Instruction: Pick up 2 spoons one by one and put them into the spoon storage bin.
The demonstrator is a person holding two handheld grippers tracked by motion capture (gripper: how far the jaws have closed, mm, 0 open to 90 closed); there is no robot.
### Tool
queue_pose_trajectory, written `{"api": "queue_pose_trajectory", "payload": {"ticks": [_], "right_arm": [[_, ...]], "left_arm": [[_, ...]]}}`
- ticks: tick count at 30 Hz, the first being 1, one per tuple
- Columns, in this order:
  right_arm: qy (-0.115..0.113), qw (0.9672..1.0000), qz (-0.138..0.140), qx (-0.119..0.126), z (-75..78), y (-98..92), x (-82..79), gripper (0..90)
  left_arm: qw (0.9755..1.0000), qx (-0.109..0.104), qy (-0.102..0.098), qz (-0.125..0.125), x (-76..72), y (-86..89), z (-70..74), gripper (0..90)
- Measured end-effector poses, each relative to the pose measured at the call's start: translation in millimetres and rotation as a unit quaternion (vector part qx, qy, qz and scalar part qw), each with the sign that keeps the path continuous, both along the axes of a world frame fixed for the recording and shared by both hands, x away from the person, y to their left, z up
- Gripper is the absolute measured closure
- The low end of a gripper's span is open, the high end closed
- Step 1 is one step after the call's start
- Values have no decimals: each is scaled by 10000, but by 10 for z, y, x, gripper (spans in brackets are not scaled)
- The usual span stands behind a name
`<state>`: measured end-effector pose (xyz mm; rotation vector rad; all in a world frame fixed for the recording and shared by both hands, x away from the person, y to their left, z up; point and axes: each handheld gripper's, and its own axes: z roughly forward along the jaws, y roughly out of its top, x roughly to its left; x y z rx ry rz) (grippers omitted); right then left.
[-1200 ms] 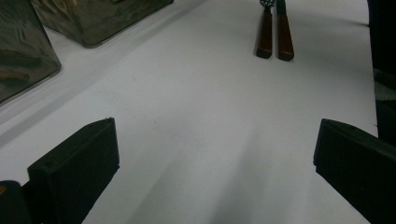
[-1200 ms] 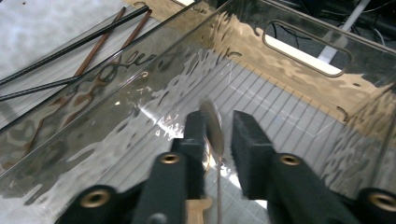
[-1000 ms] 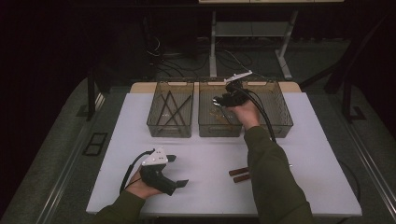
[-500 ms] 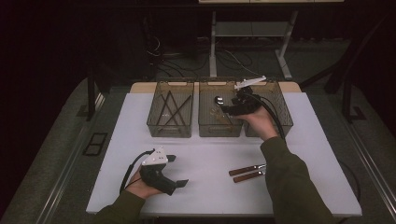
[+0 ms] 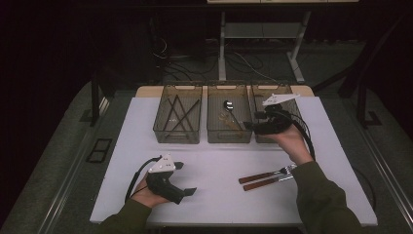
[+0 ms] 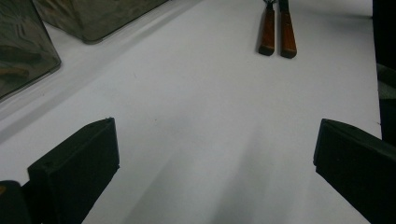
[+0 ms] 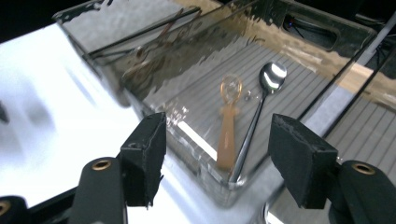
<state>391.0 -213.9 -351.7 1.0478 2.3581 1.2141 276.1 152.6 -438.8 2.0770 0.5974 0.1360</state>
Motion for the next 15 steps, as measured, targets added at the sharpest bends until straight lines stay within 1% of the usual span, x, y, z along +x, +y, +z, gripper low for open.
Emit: {"api": "queue_pose_trajectory", "payload": {"ticks": [4,7,12,15], "right_arm": [[-39,10000,60,-42,-26,-101,-129,377],[-21,9999,119,10,-53,-185,-214,403],[-8,9998,201,-37,-133,-293,-369,474],[-16,9997,240,-38,-183,-372,-478,560]], "left_arm": [[10000,5,-17,0,4,4,1,0],[10000,11,-7,9,3,3,0,0],[10000,23,-5,18,7,1,-5,0],[10000,30,-8,20,6,0,-5,0]]}}
